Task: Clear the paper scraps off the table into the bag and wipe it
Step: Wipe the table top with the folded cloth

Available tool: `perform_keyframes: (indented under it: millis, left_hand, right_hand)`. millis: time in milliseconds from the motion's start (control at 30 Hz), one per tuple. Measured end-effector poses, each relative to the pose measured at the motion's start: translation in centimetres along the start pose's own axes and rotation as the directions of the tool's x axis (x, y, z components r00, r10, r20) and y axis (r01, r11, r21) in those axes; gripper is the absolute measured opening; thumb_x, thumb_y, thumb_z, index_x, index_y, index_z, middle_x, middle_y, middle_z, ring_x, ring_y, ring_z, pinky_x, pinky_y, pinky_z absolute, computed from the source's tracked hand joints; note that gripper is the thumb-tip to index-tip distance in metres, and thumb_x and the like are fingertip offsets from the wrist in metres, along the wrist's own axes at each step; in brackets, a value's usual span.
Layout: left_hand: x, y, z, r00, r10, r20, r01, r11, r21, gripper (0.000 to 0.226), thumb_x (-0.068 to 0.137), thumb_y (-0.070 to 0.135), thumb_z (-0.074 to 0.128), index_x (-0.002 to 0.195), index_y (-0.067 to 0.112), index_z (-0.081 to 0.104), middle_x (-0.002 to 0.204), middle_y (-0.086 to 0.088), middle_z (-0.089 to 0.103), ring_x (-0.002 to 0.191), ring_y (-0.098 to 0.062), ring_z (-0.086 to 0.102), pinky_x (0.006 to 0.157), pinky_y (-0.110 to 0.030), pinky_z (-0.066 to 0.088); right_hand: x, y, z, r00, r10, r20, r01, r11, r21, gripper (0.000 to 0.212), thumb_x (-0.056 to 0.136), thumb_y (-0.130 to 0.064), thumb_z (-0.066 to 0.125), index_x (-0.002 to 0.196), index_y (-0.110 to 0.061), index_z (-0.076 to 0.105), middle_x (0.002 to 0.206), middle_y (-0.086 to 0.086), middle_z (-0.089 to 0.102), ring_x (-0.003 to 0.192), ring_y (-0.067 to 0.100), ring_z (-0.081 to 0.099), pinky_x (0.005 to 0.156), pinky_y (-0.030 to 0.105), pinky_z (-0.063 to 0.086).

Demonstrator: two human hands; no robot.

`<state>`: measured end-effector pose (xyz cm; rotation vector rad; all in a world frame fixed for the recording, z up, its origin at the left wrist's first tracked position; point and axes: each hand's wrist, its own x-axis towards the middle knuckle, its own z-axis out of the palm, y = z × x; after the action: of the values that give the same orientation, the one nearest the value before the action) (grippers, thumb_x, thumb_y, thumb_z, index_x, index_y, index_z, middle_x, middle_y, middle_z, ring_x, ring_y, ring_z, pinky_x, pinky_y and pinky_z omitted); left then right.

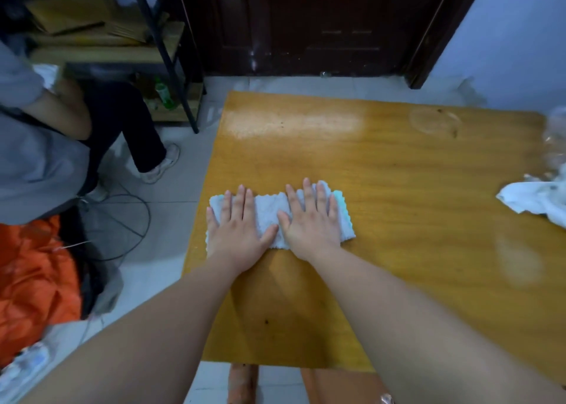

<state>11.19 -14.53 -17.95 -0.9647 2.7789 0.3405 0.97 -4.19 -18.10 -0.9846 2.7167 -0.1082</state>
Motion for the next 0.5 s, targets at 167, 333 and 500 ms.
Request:
perform_keyframes:
  millis: [167,333,500]
  left_hand:
    - [-3.8,0.9,1.0,0.996,0.034,0.079,-0.037,0.999,0.035,0.103,0.069,0.074,-0.008,0.154,0.016,-0.005,0.163,0.001,-0.012,0.150,-0.021,-0.012,0.117,-0.050,-0.006]
    - [-6.1,2.6,2.1,0.994,0.105,0.018,-0.106,0.992,0.067,0.091,0.090,0.068,0.012,0.134,0.001,0.053,0.142,-0.015,0.051,0.131,-0.034,0.049,0.105,-0.047,0.021]
    - [-8.7,6.7,3.0,0.981,0.173,0.083,-0.174,0.985,0.001,0.086,0.080,0.064,0.034,0.134,0.000,0.053,0.141,-0.015,0.052,0.130,-0.035,0.050,0.105,-0.046,0.021]
  right_hand:
    - [-4.8,1.1,1.2,0.997,0.049,-0.055,-0.048,0.999,0.014,0.065,0.086,-0.058,0.013,0.148,-0.038,0.016,0.158,0.011,0.010,0.146,0.030,0.008,0.115,0.045,-0.001]
    - [-7.8,2.6,1.8,0.988,0.127,-0.084,-0.126,0.992,0.016,0.057,0.084,-0.051,0.030,0.133,-0.032,0.051,0.142,0.014,0.047,0.131,0.031,0.045,0.106,0.046,0.021]
    - [-11.0,6.2,2.4,0.975,0.180,-0.133,-0.176,0.983,0.041,0.057,0.084,-0.048,0.033,0.137,-0.030,0.042,0.141,0.015,0.047,0.130,0.030,0.046,0.105,0.045,0.024]
